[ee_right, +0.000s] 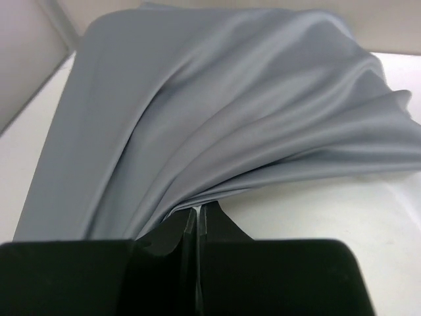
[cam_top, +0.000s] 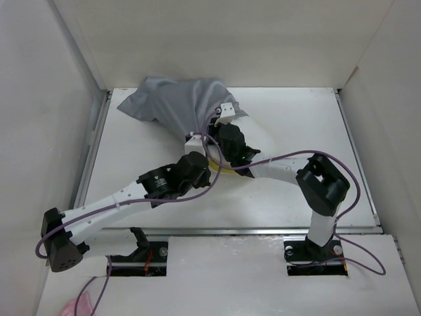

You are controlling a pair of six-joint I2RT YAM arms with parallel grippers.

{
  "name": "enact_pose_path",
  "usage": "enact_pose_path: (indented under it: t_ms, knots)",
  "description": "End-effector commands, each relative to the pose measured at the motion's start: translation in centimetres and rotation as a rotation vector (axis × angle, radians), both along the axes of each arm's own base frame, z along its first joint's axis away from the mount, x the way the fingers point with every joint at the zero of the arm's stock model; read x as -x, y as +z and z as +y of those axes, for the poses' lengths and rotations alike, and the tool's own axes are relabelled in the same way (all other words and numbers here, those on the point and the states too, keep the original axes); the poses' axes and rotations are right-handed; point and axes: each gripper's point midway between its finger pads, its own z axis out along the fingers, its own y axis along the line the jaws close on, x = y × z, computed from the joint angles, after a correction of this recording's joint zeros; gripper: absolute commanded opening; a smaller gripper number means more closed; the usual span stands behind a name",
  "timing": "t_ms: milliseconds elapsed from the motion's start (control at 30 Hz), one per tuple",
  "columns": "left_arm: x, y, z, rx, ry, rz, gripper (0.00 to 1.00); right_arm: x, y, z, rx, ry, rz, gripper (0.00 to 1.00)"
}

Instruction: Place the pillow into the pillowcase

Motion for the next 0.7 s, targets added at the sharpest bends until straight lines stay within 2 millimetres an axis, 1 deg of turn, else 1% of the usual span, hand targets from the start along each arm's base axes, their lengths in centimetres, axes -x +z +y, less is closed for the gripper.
enact_pose_path:
  t_ms: [0,100,133,167,200,233,267,300,333,367,400,433,467,500,533,567,600,633,667]
  knots:
    - [5.0,0.8,-0.3,0.107,-0.107,0.115,0.0,-2.6,10.2,-1.1,-0.344,-0.075,-0.218,0.0]
    - [4.7,1.9,-0.8,0.169,-0.101,0.09,0.0,-2.2,8.5,-0.3,-0.364,-0.03,-0.187,0.0]
    - [4.6,2.2,-0.9,0.18,-0.102,0.083,0.0,-1.8,8.1,0.3,-0.354,0.015,-0.178,0.03]
    - [4.7,2.5,-0.9,0.189,-0.103,0.078,0.0,-1.2,7.5,0.5,-0.341,0.048,-0.167,0.24]
    - [4.3,2.5,-0.6,0.183,-0.086,0.066,0.04,-0.4,8.3,0.5,-0.342,0.081,-0.169,0.4]
    - [3.7,2.9,-0.1,0.177,-0.054,0.051,0.4,1.0,8.6,0.4,-0.33,0.132,-0.158,0.69]
    - [3.8,3.0,0.0,0.172,-0.054,0.054,0.4,1.4,7.1,0.6,-0.302,0.156,-0.126,0.78]
    - [3.1,3.3,0.7,0.159,-0.014,0.035,0.44,2.5,8.8,0.0,-0.288,0.179,-0.154,0.83]
    - [2.8,3.6,1.1,0.15,0.004,0.024,0.49,2.9,9.1,-0.6,-0.262,0.194,-0.157,0.86]
    - [2.2,3.6,1.6,0.13,0.039,0.003,0.55,4.3,9.5,-0.9,-0.211,0.241,-0.14,0.93]
    - [1.9,3.7,1.8,0.125,0.054,-0.007,0.66,4.7,9.0,-1.3,-0.185,0.24,-0.106,0.93]
    - [1.6,3.7,2.0,0.125,0.068,-0.008,0.89,5.0,8.9,-1.5,-0.145,0.248,-0.082,0.94]
    - [1.0,3.6,2.1,0.126,0.086,-0.01,1.0,4.9,8.4,-2.2,-0.116,0.241,-0.045,0.94]
    - [0.4,4.1,1.8,0.127,0.081,-0.032,1.0,4.1,8.4,-3.6,-0.092,0.186,-0.017,0.96]
    - [0.2,4.2,1.7,0.122,0.088,-0.036,1.0,4.1,6.0,-4.6,-0.039,0.164,0.079,0.96]
    - [-0.7,3.7,1.8,0.097,0.11,-0.045,1.0,3.7,5.2,-5.7,-0.032,0.129,0.121,0.96]
    - [-1.7,4.0,1.8,0.107,0.138,-0.058,1.0,2.6,3.9,-7.9,-0.032,0.071,0.166,0.96]
    - [-2.3,3.7,1.7,0.084,0.139,-0.066,1.0,2.2,2.8,-8.9,-0.038,0.064,0.2,0.96]
    - [-3.0,3.9,1.3,0.086,0.133,-0.073,1.0,1.8,1.4,-9.8,-0.062,0.053,0.251,0.96]
